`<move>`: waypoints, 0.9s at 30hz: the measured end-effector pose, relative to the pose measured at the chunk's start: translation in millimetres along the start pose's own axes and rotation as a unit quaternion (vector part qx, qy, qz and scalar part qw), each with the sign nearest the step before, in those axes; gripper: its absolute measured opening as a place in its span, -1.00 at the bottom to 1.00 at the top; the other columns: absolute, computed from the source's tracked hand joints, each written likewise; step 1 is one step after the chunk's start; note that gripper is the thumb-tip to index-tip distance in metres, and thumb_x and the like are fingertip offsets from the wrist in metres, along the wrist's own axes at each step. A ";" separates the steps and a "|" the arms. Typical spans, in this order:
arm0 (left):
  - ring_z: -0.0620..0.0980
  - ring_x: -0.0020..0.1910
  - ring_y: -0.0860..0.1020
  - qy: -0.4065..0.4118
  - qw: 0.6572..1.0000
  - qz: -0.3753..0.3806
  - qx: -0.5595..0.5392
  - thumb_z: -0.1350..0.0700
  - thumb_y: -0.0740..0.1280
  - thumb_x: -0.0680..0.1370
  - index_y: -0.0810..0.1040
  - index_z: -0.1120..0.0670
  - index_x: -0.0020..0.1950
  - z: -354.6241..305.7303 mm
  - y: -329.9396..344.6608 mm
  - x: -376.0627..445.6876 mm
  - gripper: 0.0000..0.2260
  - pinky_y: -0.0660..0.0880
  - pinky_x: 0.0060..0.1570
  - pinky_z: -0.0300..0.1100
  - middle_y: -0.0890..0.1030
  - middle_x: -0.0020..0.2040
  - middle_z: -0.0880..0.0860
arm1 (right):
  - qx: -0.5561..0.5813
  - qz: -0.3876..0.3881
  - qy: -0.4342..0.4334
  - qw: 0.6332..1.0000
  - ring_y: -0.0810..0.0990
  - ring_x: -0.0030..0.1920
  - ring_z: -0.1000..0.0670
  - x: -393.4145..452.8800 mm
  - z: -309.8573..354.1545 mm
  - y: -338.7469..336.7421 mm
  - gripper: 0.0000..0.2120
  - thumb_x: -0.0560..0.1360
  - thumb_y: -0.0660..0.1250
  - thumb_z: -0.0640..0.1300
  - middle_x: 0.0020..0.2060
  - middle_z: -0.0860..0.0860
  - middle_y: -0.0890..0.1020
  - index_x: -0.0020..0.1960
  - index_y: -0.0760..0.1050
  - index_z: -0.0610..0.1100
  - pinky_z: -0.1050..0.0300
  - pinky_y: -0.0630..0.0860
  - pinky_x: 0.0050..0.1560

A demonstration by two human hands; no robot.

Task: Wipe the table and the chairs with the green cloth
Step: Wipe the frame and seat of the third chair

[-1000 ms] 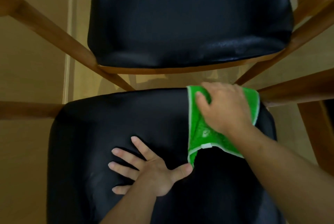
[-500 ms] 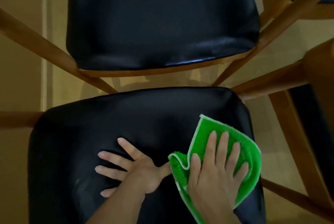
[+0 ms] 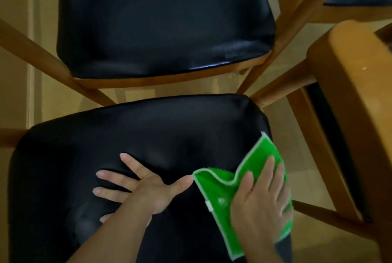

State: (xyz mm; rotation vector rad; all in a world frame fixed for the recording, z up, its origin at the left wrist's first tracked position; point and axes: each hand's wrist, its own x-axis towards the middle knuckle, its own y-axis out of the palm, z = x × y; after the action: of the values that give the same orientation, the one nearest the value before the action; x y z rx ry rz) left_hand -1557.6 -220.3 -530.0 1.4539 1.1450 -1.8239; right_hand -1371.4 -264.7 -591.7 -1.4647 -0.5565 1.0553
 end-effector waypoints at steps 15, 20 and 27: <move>0.39 0.26 -0.62 0.021 0.999 -0.034 -0.024 -0.61 0.18 -0.19 -0.86 -0.10 -0.19 7.7 2.5 -1.8 0.28 -0.26 0.27 0.46 -0.84 -0.08 0.18 | 0.011 0.059 -0.043 0.997 -0.09 0.54 -0.23 22.7 30.0 -15.1 -0.37 0.57 -0.25 0.25 0.57 -0.01 -0.12 0.54 -0.29 0.03 -0.37 0.00 0.42; 0.31 0.31 -0.60 0.067 0.993 -0.071 -0.066 -0.64 0.13 -0.06 -0.83 -0.20 -0.14 17.9 8.8 1.2 0.17 -0.23 0.33 0.41 -0.79 0.14 0.13 | -0.045 0.060 -0.268 0.960 -0.27 0.52 -0.26 66.4 106.3 -13.7 -0.46 0.61 -0.21 0.19 0.56 0.06 -0.21 0.55 -0.24 0.12 -0.47 -0.27 0.34; 0.07 0.24 0.43 0.176 0.924 -0.291 -0.177 -0.02 0.37 0.51 0.32 -0.15 0.39 79.0 1.3 0.4 -0.52 0.37 0.23 0.05 0.38 0.38 0.06 | -0.095 0.147 -0.563 0.808 -0.63 0.34 -0.22 -71.6 109.5 28.1 -0.31 0.58 -0.03 0.21 0.44 0.05 -0.49 0.54 -0.34 0.08 -0.38 -0.65 0.16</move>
State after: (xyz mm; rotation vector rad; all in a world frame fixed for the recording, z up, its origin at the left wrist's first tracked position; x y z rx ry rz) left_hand -1596.3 -289.0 -526.1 1.3394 2.1510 -1.6020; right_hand -1504.8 -272.7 -587.2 -0.9528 -1.3131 2.1729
